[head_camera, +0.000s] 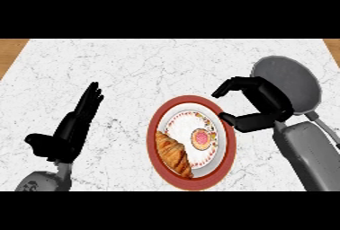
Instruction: Pick the cupcake from the plate and place it in the pan
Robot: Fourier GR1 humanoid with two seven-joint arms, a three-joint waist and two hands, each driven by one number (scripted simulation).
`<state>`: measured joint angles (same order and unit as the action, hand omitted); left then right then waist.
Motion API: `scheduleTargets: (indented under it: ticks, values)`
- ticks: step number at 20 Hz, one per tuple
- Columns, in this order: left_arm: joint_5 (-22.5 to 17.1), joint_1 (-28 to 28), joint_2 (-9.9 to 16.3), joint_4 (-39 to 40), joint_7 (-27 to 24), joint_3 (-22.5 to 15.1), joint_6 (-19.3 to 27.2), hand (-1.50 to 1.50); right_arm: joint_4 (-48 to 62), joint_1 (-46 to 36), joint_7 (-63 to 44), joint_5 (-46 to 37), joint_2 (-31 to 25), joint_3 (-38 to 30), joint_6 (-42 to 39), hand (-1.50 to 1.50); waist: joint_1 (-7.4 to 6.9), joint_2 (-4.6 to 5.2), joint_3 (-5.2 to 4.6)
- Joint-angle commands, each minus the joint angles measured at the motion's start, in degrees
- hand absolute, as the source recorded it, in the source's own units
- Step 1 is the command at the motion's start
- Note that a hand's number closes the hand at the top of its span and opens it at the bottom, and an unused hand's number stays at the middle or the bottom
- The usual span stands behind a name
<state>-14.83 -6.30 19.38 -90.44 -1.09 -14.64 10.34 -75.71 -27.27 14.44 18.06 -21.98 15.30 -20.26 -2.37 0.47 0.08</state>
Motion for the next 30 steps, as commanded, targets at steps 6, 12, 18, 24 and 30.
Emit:
scheduleTargets:
  ticks: [6, 12, 18, 24, 30]
  values:
    - [4.84, 3.16, -6.76, -0.97, -6.23, -5.04, 2.84, 0.0, 13.13, -7.08, 18.33, -7.53, -10.06, -2.59, -19.77, -1.5, 1.0, -0.12, -0.01]
    - [3.69, 2.54, -5.78, -0.83, -5.45, -2.6, 0.98, 0.0, 14.79, -15.58, 17.14, -15.91, -9.28, 1.86, -19.17, -1.5, 0.96, -0.24, -0.07]
    - [4.69, 0.09, -7.42, 3.35, -6.42, -1.79, 1.15, 0.0, 9.27, -19.48, 9.65, -23.86, -5.66, 9.78, -17.36, -1.5, 1.75, -0.45, -0.12]
    - [4.45, 3.5, -7.05, 1.99, -7.52, -2.32, -0.23, 0.0, 5.36, -19.76, 9.04, -36.57, -5.21, 19.99, -16.25, -1.5, 1.62, -0.48, -0.1]
    - [6.25, 3.4, -8.77, 1.88, -7.92, -2.76, 0.44, 0.0, 5.2, -17.95, 7.02, -47.13, -2.1, 24.6, -12.42, -1.5, 1.98, -0.51, -0.09]
